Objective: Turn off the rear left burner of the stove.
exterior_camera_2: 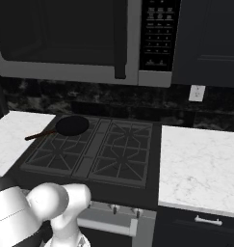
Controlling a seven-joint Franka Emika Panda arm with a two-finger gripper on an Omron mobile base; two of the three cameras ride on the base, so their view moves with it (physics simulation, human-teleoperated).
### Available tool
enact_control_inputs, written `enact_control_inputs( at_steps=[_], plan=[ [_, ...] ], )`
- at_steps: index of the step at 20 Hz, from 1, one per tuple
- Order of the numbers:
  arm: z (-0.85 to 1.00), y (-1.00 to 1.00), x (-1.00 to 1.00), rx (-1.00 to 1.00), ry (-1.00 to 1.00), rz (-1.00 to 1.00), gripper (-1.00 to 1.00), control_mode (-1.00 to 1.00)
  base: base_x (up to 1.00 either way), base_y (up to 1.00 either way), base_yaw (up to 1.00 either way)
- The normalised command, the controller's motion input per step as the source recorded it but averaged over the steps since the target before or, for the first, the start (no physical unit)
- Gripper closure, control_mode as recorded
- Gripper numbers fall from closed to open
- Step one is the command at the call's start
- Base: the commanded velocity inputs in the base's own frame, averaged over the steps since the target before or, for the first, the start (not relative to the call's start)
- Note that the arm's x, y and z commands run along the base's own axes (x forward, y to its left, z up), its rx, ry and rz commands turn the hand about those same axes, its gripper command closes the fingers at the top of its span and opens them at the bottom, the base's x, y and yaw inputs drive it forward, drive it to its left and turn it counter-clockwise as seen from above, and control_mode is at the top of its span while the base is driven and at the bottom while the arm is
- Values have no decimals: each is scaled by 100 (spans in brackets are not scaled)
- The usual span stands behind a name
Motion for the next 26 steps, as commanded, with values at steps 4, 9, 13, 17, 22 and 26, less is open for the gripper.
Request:
enact_control_inputs(
  at_steps=[4,9,13,17,22,26],
  plan=[
    [-7,6,-21,-4,-5,4,-100,-100,0,0,0],
    [0,0,18,0,0,0,-100,-100,0,0,0],
    [0,0,29,0,0,-1,-100,-100,0,0,0],
    [0,1,16,0,0,0,-100,-100,0,0,0],
    [-1,1,2,0,0,0,-100,-100,0,0,0],
    [0,1,14,0,0,0,-100,-100,0,0,0]
  ],
)
